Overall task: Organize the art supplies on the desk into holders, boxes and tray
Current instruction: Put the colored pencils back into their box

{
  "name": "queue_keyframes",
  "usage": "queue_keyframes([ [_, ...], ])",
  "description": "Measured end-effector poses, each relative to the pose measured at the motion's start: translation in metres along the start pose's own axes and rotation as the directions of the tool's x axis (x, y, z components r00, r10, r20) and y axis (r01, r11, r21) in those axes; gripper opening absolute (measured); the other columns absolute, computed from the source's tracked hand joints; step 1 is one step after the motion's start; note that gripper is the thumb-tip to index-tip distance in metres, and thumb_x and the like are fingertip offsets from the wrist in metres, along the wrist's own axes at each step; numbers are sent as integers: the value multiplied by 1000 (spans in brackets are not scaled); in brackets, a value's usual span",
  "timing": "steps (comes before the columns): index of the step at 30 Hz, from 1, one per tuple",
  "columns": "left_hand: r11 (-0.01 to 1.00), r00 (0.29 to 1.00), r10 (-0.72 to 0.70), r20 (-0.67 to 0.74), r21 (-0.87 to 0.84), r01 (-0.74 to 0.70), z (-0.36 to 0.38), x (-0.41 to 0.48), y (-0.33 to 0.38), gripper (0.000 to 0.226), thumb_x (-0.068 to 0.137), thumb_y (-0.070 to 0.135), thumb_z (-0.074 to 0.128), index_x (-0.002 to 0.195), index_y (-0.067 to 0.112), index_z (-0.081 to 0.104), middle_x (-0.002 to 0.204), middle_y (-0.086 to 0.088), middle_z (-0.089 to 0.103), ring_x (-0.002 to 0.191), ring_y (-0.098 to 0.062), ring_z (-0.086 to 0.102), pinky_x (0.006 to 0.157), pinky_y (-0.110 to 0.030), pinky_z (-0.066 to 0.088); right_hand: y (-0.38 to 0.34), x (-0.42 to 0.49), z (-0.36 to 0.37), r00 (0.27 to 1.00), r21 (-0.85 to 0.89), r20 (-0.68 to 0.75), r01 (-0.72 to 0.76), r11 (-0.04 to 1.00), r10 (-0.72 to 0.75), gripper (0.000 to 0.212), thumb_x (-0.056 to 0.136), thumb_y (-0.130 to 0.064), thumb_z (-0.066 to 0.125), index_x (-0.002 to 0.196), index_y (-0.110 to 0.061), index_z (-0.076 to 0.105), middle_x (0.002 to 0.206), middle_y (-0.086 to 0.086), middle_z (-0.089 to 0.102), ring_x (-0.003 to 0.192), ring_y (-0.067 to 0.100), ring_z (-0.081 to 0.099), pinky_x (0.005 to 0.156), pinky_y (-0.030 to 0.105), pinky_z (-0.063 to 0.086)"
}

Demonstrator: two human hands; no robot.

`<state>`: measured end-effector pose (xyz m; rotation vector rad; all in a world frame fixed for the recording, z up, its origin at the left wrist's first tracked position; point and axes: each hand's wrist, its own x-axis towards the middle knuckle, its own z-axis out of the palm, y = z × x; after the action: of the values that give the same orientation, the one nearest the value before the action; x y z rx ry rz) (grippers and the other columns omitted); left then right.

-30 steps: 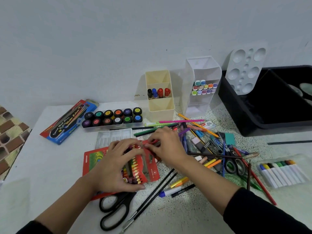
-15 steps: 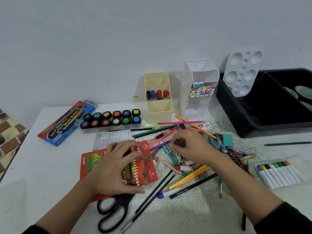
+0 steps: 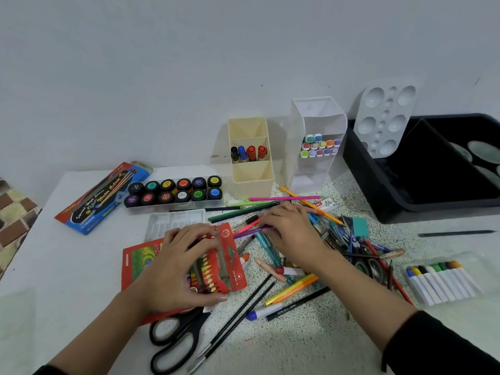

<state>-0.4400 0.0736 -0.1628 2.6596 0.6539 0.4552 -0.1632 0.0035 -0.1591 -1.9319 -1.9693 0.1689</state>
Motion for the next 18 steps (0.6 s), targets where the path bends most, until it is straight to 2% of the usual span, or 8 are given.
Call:
queue_keyframes([
  [3,1000,1000,-3,-24,-15,2,0,-1,0,87,66,81,73,134,34,49,145,14,41,141,-12,36,111,-49,32,9,-2,-3,985,96,-142,-82,992,95,15,96,-17,62,106,-24,70,104,-11,65,106,17,53,89,42,35],
  [5,1000,1000,-1,-31,-20,0,1,-1,0,87,66,81,73,135,34,48,145,14,41,140,-13,37,111,-49,33,7,-4,-8,978,133,-173,-96,986,119,17,95,-15,64,107,-25,70,102,-12,65,104,15,54,89,40,35],
  [10,999,999,4,-53,-40,-6,-1,-2,1,85,65,79,76,133,33,51,144,13,42,139,-14,39,110,-47,35,-25,-6,-1,997,87,-72,11,996,-4,19,95,-18,64,108,-29,73,98,-12,63,100,14,51,85,40,31],
  [12,999,998,14,-63,-41,-16,-1,-2,1,83,65,77,77,131,31,53,143,13,43,138,-13,40,109,-45,35,-41,-4,7,998,95,-54,27,995,-22,21,95,-20,64,109,-32,74,97,-13,61,101,13,48,84,37,25],
  [15,999,998,25,-55,-33,-27,-1,0,2,84,65,76,78,131,28,55,143,12,45,138,-13,40,108,-44,36,-63,5,20,998,105,-52,41,994,-36,23,94,-23,57,105,-32,75,96,-9,59,99,19,48,80,42,28],
  [18,999,998,20,-52,-35,-22,-1,1,0,84,66,77,77,130,27,56,143,11,44,138,-12,39,108,-43,34,-80,15,29,999,127,-33,19,992,-15,23,90,-17,56,100,-28,74,99,-7,62,103,22,50,85,47,31],
])
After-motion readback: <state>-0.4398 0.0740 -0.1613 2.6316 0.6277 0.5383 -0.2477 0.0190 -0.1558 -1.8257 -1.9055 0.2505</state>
